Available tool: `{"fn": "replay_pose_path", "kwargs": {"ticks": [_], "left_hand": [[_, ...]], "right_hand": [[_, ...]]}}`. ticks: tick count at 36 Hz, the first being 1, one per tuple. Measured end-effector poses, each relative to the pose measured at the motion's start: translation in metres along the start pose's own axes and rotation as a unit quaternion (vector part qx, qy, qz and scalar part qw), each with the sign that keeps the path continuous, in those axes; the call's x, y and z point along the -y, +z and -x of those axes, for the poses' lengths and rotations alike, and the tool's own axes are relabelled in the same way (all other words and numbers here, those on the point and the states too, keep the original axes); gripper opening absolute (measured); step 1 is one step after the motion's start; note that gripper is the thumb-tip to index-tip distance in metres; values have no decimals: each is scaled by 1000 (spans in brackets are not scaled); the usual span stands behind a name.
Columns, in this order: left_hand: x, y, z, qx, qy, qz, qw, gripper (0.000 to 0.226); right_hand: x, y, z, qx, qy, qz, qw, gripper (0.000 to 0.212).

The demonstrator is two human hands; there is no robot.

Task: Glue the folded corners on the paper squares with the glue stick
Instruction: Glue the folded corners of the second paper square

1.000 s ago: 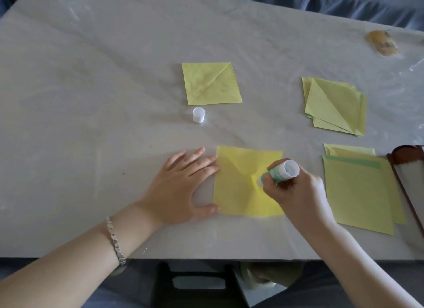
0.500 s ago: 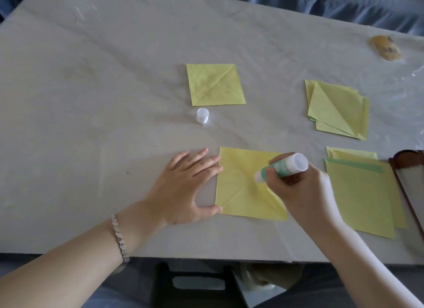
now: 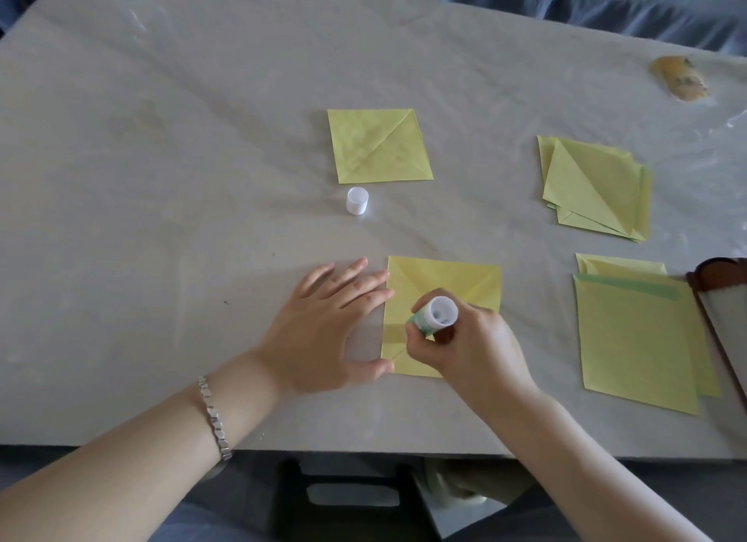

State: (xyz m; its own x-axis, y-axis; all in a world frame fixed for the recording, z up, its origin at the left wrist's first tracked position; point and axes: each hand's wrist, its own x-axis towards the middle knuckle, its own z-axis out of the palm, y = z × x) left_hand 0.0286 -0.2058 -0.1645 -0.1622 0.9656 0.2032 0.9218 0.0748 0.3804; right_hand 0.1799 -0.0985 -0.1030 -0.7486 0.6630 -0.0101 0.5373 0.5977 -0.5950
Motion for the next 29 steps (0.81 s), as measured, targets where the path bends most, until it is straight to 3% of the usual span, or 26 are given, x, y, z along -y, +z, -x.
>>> {"fn": "replay_pose_path", "kwargs": {"ticks": [13,21,29], "left_hand": [[2,0,0,26,-2,-17,1000,76],[-1,-1,-1,19,-9,-13,1000,78],[-2,-2,-1,16,-10,-17,1000,81]], "right_hand": [[-40,-38,16,-45,87,25,995,10],[-20,-44,14,-123,60,27,990,15],[6,-10,4,-49,11,-31,998,14]]}}
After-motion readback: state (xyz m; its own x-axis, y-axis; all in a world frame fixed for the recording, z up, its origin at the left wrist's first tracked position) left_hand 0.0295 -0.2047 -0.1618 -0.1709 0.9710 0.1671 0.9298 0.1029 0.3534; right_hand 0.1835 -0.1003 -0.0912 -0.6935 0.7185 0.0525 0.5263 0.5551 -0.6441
